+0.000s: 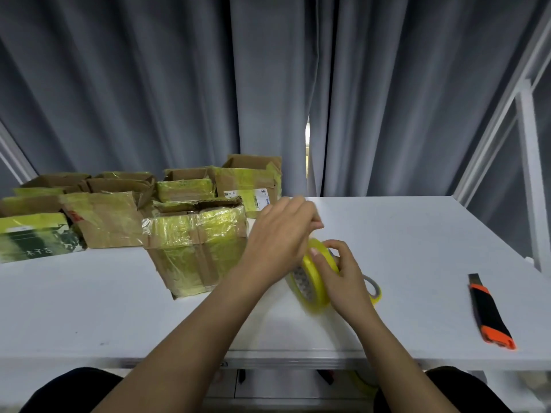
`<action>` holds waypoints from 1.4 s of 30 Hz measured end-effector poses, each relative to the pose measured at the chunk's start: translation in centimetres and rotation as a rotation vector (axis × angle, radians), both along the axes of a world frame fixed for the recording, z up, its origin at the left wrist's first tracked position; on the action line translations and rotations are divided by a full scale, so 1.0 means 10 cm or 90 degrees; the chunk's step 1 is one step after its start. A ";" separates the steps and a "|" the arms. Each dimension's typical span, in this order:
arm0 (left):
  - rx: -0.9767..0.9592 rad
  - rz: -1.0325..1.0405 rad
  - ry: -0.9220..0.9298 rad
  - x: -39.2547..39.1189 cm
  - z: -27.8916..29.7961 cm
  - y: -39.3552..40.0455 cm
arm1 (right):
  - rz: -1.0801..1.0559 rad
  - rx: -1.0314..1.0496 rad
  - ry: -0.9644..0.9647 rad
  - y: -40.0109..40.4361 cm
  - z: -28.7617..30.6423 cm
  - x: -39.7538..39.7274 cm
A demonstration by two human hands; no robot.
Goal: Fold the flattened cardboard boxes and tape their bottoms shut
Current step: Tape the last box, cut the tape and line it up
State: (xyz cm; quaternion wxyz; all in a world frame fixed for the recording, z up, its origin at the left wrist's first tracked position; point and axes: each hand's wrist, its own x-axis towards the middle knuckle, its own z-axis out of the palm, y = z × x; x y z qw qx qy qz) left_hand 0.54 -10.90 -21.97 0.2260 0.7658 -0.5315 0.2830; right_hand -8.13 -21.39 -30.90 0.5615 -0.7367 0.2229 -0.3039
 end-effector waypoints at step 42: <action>-0.428 -0.054 0.549 0.78 0.29 1.68 | 0.120 -0.392 0.159 0.69 1.94 0.41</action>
